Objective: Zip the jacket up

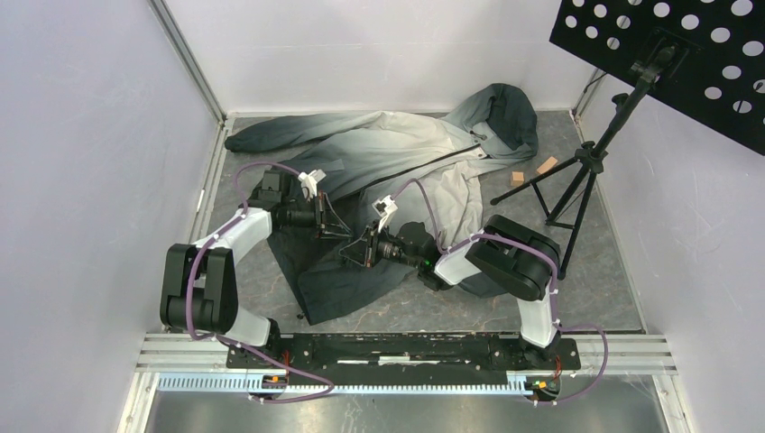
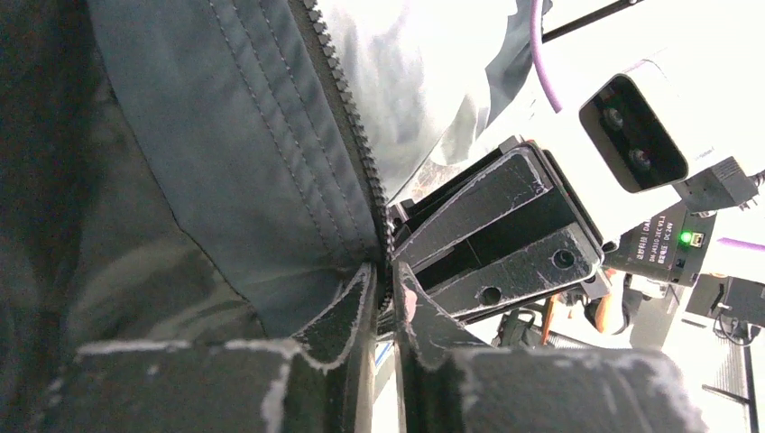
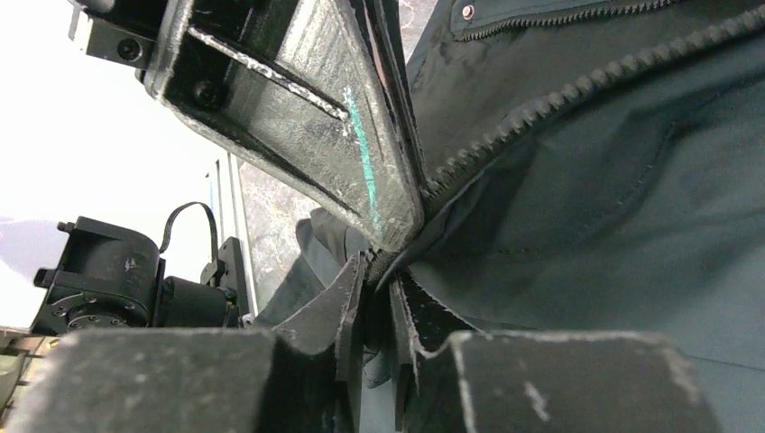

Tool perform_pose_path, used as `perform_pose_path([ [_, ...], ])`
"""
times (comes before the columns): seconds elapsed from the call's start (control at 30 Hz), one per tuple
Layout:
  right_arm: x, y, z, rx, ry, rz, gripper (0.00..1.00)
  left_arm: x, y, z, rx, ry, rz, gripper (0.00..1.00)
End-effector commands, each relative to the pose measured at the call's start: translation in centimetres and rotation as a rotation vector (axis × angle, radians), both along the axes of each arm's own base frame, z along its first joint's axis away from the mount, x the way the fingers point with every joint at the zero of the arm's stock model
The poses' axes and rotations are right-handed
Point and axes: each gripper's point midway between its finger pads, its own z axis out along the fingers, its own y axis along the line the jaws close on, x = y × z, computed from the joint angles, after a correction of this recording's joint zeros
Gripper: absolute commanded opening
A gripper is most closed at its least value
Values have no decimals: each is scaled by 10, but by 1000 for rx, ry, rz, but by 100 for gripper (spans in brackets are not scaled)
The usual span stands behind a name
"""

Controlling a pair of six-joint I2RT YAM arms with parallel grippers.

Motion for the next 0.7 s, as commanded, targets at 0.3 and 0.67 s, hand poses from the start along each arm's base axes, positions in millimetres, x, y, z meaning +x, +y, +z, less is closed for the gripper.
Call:
perform_pose_path([
  [0.3,-9,2,31,71,-74,40,10,-2,9,-10,133,-27,85,45],
  [0.67,-9,1,33,31,-106,49,16,-5,-10,-24,158,14,38,11],
])
